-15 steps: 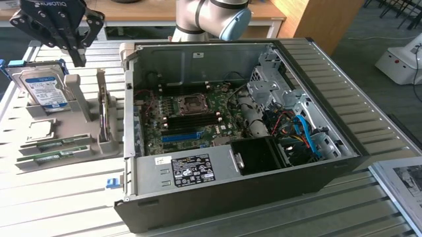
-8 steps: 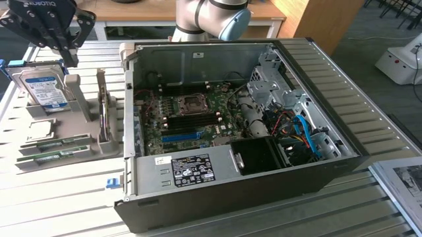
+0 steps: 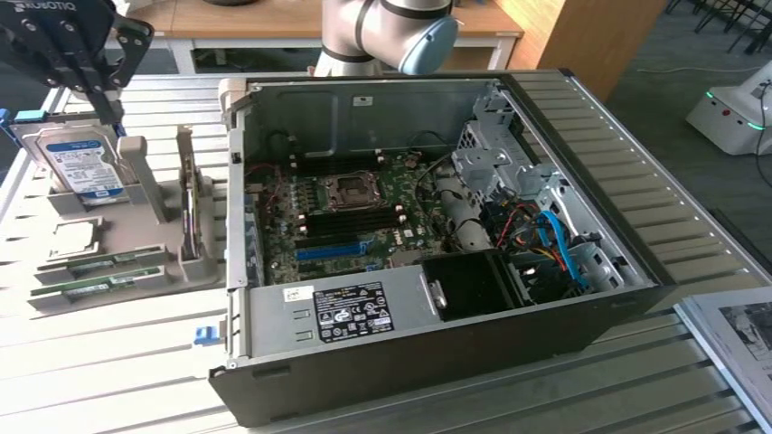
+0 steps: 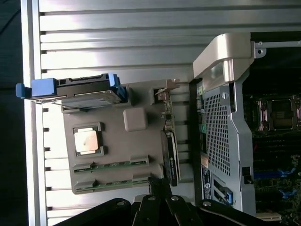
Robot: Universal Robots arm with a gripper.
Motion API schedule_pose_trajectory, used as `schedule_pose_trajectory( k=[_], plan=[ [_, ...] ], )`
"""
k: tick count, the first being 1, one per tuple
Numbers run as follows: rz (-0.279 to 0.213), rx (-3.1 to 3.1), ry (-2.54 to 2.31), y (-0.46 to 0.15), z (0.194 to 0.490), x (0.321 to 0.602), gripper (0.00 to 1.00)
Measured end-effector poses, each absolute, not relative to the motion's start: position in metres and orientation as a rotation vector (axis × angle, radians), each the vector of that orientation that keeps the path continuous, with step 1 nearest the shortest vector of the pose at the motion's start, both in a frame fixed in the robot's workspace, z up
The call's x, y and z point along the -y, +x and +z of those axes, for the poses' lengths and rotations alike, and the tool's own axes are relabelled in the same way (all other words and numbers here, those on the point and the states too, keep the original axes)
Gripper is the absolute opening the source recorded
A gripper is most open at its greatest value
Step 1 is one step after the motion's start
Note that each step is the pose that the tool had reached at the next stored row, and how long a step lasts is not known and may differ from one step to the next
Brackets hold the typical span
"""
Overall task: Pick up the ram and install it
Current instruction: 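Reach for the ram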
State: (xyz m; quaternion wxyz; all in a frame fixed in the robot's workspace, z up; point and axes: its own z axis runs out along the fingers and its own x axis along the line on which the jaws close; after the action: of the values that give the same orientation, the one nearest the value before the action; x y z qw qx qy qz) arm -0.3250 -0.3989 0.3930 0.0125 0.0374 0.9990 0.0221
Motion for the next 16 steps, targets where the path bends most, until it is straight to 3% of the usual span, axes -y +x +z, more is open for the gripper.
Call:
schedule_pose_trajectory(
  k=[16],
  plan=[
    [0.069, -3.118, 0.117, -0.364, 0.393, 0.399, 0.10]
  ],
)
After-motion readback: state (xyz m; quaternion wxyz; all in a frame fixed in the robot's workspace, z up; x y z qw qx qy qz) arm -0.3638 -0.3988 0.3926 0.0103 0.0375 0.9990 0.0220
